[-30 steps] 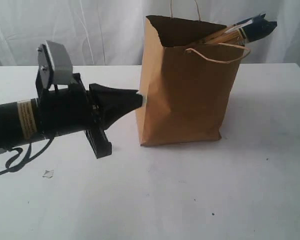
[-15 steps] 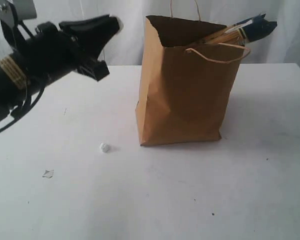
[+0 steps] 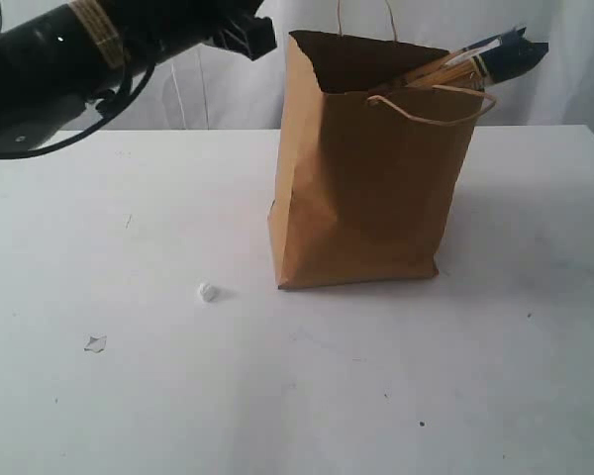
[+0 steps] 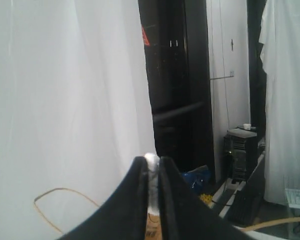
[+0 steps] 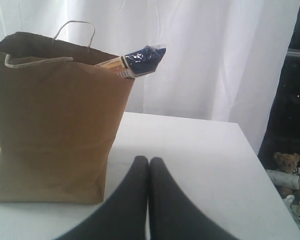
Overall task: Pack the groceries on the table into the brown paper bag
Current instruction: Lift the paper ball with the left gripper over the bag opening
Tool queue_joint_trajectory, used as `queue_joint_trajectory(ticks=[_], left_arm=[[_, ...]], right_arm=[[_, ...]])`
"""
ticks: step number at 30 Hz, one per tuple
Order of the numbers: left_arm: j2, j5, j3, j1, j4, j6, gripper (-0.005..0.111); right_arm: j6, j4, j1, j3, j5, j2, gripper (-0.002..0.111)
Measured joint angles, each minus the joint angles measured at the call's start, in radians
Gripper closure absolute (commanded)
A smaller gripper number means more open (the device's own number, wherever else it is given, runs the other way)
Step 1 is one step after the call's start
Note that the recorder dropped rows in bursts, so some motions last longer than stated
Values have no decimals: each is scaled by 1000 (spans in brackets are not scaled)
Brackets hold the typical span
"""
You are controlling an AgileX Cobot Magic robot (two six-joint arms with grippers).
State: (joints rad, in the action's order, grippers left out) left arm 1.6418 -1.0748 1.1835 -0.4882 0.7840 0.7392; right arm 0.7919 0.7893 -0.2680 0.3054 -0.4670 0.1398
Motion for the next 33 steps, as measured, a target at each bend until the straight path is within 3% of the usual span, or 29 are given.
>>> queue_joint_trajectory(ticks=[9, 16, 20, 27, 30, 33], left_arm=[[108, 266, 150, -85, 120, 14, 107], [159, 334, 205, -137, 149, 14, 104], [167, 366, 209, -147, 154, 14, 86], [170, 401, 209, -147, 154, 14, 39], [170, 421, 213, -147, 149, 34, 29], [170, 431, 214, -147, 148, 43, 27]], right_arm=[[0, 0, 0, 0, 0, 0, 108], [0, 0, 0, 0, 0, 0, 108], [0, 0, 0, 0, 0, 0, 108], [0, 0, 0, 0, 0, 0, 108], [0, 0, 0, 0, 0, 0, 108], [-14, 0, 0, 0, 0, 0, 108]])
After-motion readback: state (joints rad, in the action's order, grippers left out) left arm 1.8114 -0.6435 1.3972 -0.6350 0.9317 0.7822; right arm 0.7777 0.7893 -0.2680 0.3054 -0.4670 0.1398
